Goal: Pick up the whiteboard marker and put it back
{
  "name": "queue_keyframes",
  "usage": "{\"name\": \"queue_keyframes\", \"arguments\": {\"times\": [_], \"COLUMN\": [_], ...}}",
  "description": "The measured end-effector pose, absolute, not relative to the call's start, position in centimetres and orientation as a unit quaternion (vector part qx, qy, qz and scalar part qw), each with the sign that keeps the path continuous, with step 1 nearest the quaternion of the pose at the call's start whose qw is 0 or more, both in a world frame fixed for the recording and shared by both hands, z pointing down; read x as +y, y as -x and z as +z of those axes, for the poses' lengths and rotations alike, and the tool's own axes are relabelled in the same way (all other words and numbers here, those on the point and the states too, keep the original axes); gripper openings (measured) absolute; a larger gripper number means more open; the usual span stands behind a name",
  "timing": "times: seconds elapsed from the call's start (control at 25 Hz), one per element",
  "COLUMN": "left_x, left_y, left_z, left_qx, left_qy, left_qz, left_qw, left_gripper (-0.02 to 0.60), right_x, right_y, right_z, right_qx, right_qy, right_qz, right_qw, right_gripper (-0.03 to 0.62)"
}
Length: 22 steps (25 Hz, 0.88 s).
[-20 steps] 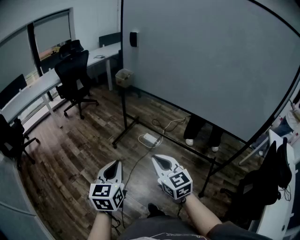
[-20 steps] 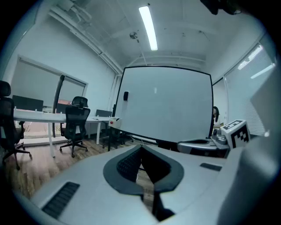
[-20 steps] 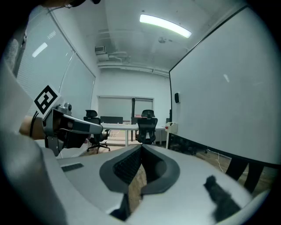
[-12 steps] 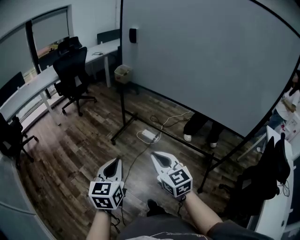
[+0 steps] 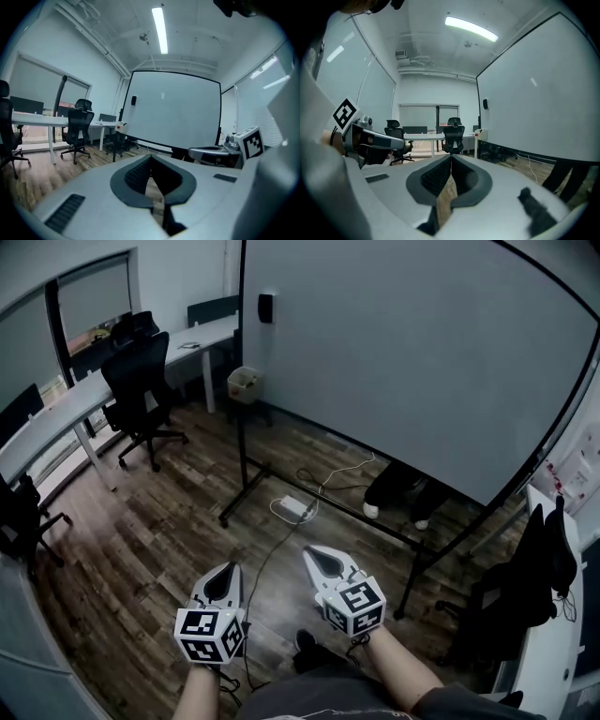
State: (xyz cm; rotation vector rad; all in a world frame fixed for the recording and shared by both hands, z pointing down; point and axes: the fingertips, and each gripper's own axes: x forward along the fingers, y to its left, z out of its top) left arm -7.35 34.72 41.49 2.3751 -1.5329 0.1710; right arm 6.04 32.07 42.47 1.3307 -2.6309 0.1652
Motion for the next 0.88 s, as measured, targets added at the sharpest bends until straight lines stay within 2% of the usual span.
{"name": "queue_keyframes", "arguments": {"times": [0.4,0.88], "left_x": [29.2,12.8], "left_y": [8.6,7.2], "left_z": [42.9,41.6], "left_qx": [-0.551,-0.588], "left_qy": [-0.816,-0.792], "left_qz": [0.062,0.056], "left_qw": [0.163,0.153], "left_gripper": [0.014,0.014], "right_x": [25.6,6.4], "right_y": [-5.9,-7.7], "right_z": [43.6,42.5], "right_qx": [-0.890,-0.904], "right_qy": [-0.445,-0.417], "right_qz": [0.058,0.059], "right_qw": [0.085,0.070], "right_gripper": [0.023,0.023]}}
